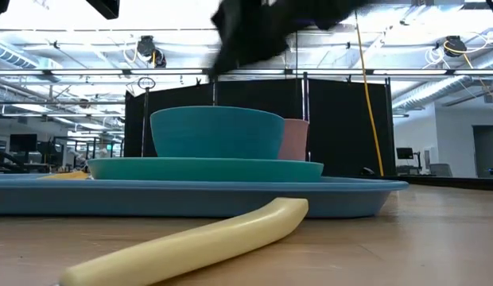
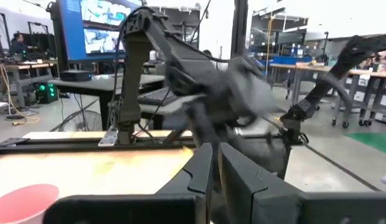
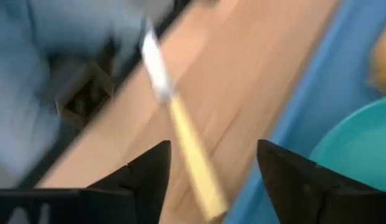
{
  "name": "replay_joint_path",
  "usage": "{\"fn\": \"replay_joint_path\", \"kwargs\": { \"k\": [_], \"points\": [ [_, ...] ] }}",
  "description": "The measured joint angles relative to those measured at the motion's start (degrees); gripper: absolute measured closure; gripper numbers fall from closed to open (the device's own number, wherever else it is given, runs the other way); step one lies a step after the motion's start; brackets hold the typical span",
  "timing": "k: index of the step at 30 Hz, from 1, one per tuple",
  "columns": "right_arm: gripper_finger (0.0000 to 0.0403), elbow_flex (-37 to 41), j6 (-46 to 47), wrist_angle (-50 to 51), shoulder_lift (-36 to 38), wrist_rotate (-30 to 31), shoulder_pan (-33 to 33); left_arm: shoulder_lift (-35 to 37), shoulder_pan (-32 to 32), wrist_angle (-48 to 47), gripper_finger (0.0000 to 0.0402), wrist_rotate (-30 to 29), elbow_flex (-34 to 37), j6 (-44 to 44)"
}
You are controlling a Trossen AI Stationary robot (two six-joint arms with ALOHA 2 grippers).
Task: Set up tray
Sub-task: Put the yellow knife on the blue serving tray to the left of the orange spoon
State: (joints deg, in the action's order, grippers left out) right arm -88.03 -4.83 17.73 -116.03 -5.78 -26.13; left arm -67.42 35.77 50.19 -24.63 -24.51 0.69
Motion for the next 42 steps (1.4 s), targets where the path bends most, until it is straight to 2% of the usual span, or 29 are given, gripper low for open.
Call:
{"fn": "replay_joint_path", "kwargs": {
  "k": [5,11,19,29,42],
  "points": [
    [0.0164,-11.0,-2.5,15.9,-9.0,1.3,-1.2,0.0,0.0,-0.4,0.0371,0.0,0.0,-0.1],
    [0.0187,-18.3,-5.4,18.7,-12.4,1.5,-2.3,-0.1,0.0,-0.9,0.0371,0.1,0.0,-0.2],
    [0.0195,-19.0,-4.7,18.9,-16.2,1.3,-2.1,-0.1,0.0,-1.4,0.0371,0.3,0.0,-0.2],
    [0.0211,-19.0,-1.8,16.6,-16.1,1.4,-2.0,-0.1,0.0,-2.1,0.0371,0.3,0.0,-0.2],
    [0.0326,-19.1,1.8,16.6,-20.1,0.0,-1.6,-0.1,0.0,-2.6,0.0371,0.3,0.0,-0.2]
  ]
}}
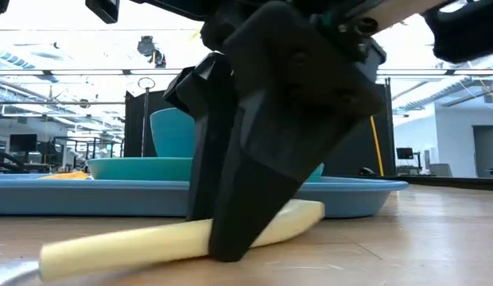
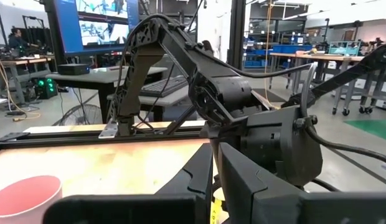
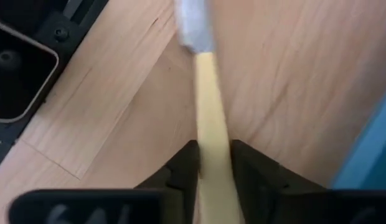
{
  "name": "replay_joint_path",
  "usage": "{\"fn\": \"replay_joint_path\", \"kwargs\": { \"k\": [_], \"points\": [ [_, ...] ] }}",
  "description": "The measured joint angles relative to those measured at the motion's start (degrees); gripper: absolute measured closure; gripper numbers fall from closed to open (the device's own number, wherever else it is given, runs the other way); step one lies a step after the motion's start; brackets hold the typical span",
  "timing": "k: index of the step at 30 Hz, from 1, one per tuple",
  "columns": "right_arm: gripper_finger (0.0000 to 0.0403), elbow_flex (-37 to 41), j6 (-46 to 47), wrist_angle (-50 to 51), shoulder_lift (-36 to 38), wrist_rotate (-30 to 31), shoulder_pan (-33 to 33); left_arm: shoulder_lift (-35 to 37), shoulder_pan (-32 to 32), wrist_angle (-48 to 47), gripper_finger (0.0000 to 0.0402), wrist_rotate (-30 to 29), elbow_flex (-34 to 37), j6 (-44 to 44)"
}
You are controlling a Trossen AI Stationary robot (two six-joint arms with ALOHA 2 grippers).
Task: Set up tray
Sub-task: Put the yellow knife on the blue serving tray to the left of the orange spoon
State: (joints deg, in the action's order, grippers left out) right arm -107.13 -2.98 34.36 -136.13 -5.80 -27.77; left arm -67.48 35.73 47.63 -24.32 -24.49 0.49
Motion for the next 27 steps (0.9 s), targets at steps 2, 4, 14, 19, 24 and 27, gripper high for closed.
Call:
{"fn": "replay_joint_path", "kwargs": {
  "k": [2,4,14,19,24,27],
  "points": [
    [0.0351,-0.4,1.3,0.0,0.1,-0.1,0.0,0.0,0.0,0.0,0.0371,-0.1,0.0,0.0],
    [0.0353,-0.6,1.7,-0.6,0.8,-0.2,0.0,0.0,0.0,0.0,0.0371,-0.2,0.0,0.0],
    [0.0353,-0.2,4.9,-5.7,4.2,-2.0,-0.3,0.0,0.0,-0.1,0.0371,-0.2,0.0,1.2],
    [0.0353,0.0,5.4,-6.8,6.0,-1.8,-1.1,0.0,0.0,0.1,0.0371,2.3,0.0,1.4],
    [0.0353,0.0,5.3,-10.0,9.2,0.6,-2.5,1.2,0.3,0.0,0.0371,7.8,0.0,1.3],
    [0.0353,0.6,4.2,-10.7,11.3,4.7,-3.6,2.9,1.5,-0.4,0.0371,9.6,0.0,-0.6]
  ]
}}
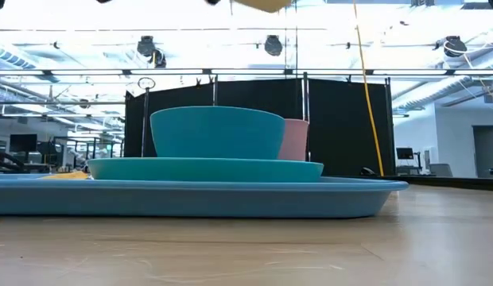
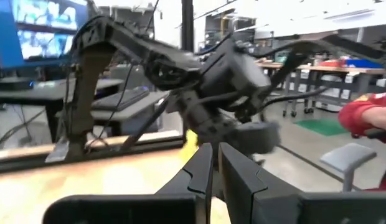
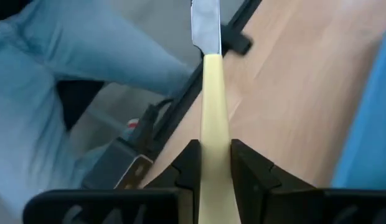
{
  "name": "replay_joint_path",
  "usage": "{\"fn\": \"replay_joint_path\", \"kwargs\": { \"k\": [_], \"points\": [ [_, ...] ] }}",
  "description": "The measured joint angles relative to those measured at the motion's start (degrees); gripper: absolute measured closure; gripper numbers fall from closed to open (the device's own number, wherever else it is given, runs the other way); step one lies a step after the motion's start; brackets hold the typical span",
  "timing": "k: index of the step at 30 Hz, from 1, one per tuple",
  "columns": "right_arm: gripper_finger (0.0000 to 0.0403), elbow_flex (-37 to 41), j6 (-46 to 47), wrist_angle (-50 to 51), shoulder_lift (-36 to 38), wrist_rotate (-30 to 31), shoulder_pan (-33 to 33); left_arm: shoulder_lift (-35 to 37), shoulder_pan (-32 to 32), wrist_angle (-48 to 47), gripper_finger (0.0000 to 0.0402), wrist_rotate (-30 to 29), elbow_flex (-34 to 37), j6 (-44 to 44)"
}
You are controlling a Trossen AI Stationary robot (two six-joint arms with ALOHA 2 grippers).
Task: Set up tray
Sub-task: Put the yellow knife on the blue serving tray to the left of the orange spoon
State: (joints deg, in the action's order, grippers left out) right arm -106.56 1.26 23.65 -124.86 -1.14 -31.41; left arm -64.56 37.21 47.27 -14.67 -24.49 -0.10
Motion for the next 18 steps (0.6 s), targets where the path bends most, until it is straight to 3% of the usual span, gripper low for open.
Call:
{"fn": "replay_joint_path", "kwargs": {
  "k": [4,8,11,16,18],
  "points": [
    [0.0353,6.1,0.3,-2.2,4.9,9.5,-1.2,2.7,3.1,-1.3,0.0371,-4.9,0.0,-3.1],
    [0.0353,18.3,-1.4,-20.0,12.4,14.6,-1.9,3.7,6.4,-3.0,0.0371,-13.1,0.0,-7.7],
    [0.0353,29.5,-4.1,-38.4,18.0,13.6,-2.3,3.7,7.7,-3.9,0.0371,-17.2,0.0,-9.3],
    [0.0353,45.2,-5.3,-66.5,24.6,12.8,-1.7,3.7,7.3,-3.9,0.0371,-18.1,0.0,-6.8],
    [0.0353,49.5,-5.1,-75.4,25.6,9.2,-0.8,3.7,6.5,-4.5,0.0371,-18.4,0.0,-4.5]
  ]
}}
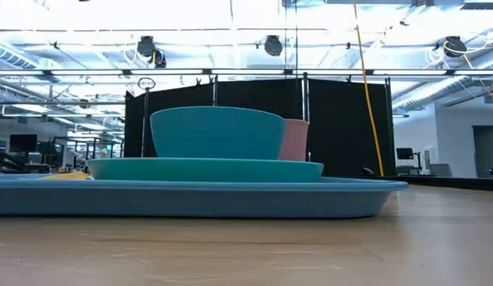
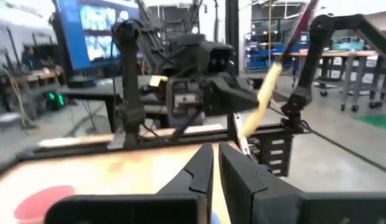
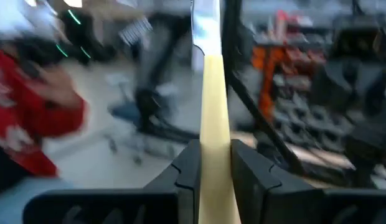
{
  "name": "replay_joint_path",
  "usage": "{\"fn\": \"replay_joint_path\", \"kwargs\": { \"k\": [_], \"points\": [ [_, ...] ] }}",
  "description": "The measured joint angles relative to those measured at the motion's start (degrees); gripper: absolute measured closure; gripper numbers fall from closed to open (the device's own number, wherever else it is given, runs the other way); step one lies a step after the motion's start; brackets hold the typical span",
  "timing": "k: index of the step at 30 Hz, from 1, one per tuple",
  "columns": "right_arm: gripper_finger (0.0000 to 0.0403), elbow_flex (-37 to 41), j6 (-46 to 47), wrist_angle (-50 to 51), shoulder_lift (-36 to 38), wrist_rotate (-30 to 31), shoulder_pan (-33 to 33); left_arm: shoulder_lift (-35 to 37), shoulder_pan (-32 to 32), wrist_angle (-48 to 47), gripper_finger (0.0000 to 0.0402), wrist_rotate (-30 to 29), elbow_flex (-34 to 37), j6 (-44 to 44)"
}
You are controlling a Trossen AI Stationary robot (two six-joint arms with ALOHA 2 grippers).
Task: Set up tray
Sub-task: Put the yellow knife on the blue serving tray to the left of the orange spoon
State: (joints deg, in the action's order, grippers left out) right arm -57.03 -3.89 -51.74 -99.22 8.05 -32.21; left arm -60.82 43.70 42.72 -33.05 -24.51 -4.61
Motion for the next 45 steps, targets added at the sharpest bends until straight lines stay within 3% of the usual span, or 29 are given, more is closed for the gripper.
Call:
{"fn": "replay_joint_path", "kwargs": {
  "k": [3,6,12,17,23,27,32,39,45],
  "points": [
    [0.0353,4.0,1.6,-10.1,0.4,-8.5,2.0,0.0,-2.2,-2.3,0.0371,5.3,0.0,3.1],
    [0.0353,5.2,3.9,-14.2,0.5,-15.3,4.4,0.0,-4.8,-2.6,0.0371,12.1,0.0,6.7],
    [0.0353,5.2,5.0,-15.8,0.4,-23.3,7.9,-2.2,-10.8,-2.2,0.0371,22.1,0.0,14.7],
    [0.0353,5.2,5.4,-17.4,0.4,-26.3,10.1,-7.7,-15.0,5.4,0.0360,28.3,0.0,16.4],
    [0.0353,5.2,6.3,-17.9,0.4,-28.3,11.9,-14.3,-19.6,10.9,0.0291,36.7,-2.3,15.7],
    [0.0353,5.1,7.0,-21.1,0.4,-30.9,13.1,-18.4,-21.8,11.0,0.0228,40.0,-5.8,15.4],
    [0.0353,5.1,10.5,-21.7,0.4,-34.3,15.5,-23.6,-23.9,8.7,0.0158,49.1,-11.7,10.7],
    [0.0353,5.1,13.8,-21.8,0.4,-39.3,16.7,-28.0,-25.7,1.8,0.0102,48.9,-18.4,3.4],
    [0.0353,5.1,14.0,-21.6,0.4,-39.6,16.4,-29.0,-26.3,1.5,0.0097,47.5,-20.0,2.1]
  ]
}}
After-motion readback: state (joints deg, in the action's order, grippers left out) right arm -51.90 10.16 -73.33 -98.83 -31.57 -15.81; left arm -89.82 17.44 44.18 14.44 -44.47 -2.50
